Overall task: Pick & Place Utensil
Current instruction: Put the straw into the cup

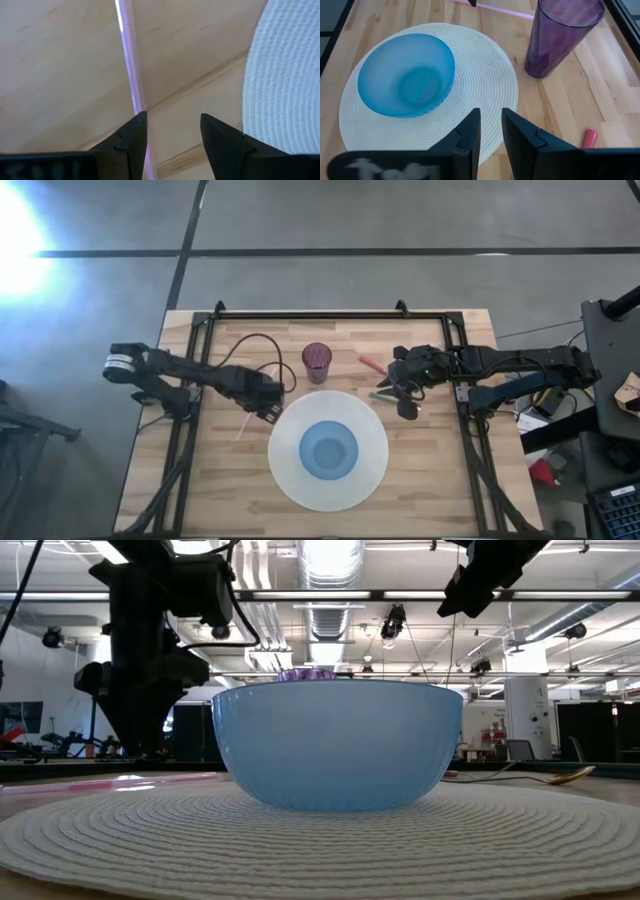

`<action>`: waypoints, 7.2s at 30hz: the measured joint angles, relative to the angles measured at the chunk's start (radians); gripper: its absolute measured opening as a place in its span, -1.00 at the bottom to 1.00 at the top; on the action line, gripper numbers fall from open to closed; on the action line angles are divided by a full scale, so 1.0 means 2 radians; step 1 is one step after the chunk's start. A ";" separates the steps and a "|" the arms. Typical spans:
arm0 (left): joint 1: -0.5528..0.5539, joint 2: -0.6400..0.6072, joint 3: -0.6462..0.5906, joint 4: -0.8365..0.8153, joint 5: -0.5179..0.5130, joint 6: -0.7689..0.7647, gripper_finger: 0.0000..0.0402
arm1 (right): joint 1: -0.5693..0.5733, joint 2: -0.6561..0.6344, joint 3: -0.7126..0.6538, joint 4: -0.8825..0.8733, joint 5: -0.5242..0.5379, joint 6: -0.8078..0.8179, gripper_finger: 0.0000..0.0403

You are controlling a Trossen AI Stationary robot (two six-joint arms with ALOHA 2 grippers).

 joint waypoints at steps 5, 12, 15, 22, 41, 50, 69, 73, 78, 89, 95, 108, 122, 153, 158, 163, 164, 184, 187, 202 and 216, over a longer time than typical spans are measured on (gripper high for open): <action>-0.008 0.000 0.000 0.001 -0.001 -0.007 -0.13 | 0.000 0.000 0.000 0.000 0.000 0.001 -0.66; -0.008 0.000 0.000 -0.010 -0.032 -0.011 -0.13 | 0.000 0.000 0.000 0.000 0.000 0.002 -0.61; -0.005 0.000 0.000 -0.010 -0.040 -0.011 -0.13 | 0.000 0.000 0.000 0.000 0.000 0.002 -0.59; 0.018 0.011 -0.014 -0.010 -0.040 0.004 -0.13 | 0.000 0.000 0.000 0.001 0.000 0.002 -0.58; 0.063 0.016 -0.075 0.066 0.017 0.036 -0.14 | 0.000 0.000 0.000 0.001 0.000 0.002 -0.60; 0.064 0.016 -0.081 0.069 0.019 0.047 -0.47 | 0.000 0.000 0.000 0.003 0.000 0.002 -0.58; 0.061 0.016 -0.125 0.086 0.000 0.079 -1.00 | 0.000 0.000 0.000 0.025 0.000 0.001 -0.64; 0.061 0.005 -0.122 0.087 0.000 0.093 -1.00 | 0.000 0.000 0.000 0.025 0.000 0.002 -0.61; 0.061 -0.027 -0.110 0.082 0.000 0.112 -1.00 | 0.000 0.000 0.000 0.025 0.000 0.002 -0.62; 0.059 -0.144 -0.106 0.063 -0.018 0.124 -1.00 | 0.000 0.000 0.000 0.025 0.000 0.002 -0.68; 0.059 -0.203 -0.105 0.062 -0.020 0.145 -1.00 | 0.000 0.000 0.000 0.026 0.000 0.002 -0.62; 0.059 -0.273 -0.052 0.064 -0.057 0.215 -1.00 | 0.000 0.000 0.000 0.026 0.000 0.014 -0.51; 0.059 -0.274 -0.016 0.174 -0.108 0.326 -1.00 | 0.000 0.000 0.000 0.129 0.040 0.018 -0.27; 0.059 -0.156 -0.033 0.558 -0.047 0.595 -1.00 | -0.033 0.075 0.005 0.506 0.023 -0.224 0.10; 0.059 -0.141 -0.033 0.573 -0.047 0.603 -1.00 | -0.041 0.111 0.031 0.518 0.023 -0.227 0.10; 0.060 -0.136 -0.033 0.574 -0.047 0.603 -1.00 | -0.043 0.140 0.064 0.516 0.023 -0.221 0.10; 0.060 -0.135 -0.033 0.574 -0.047 0.603 -1.00 | -0.043 0.146 0.072 0.514 0.022 -0.219 0.10; 0.060 -0.137 -0.033 0.566 -0.049 0.607 -1.00 | -0.043 0.206 0.163 0.395 0.012 -0.184 -0.24; 0.060 -0.137 -0.033 0.566 -0.049 0.608 -1.00 | -0.043 0.202 0.161 0.393 0.012 -0.182 -0.36; 0.060 -0.137 -0.033 0.566 -0.055 0.616 -1.00 | -0.045 0.199 0.161 0.376 0.012 -0.185 -0.95; 0.064 -0.153 -0.033 0.555 -0.053 0.618 -0.98 | -0.051 0.200 0.182 0.358 0.013 -0.168 -0.96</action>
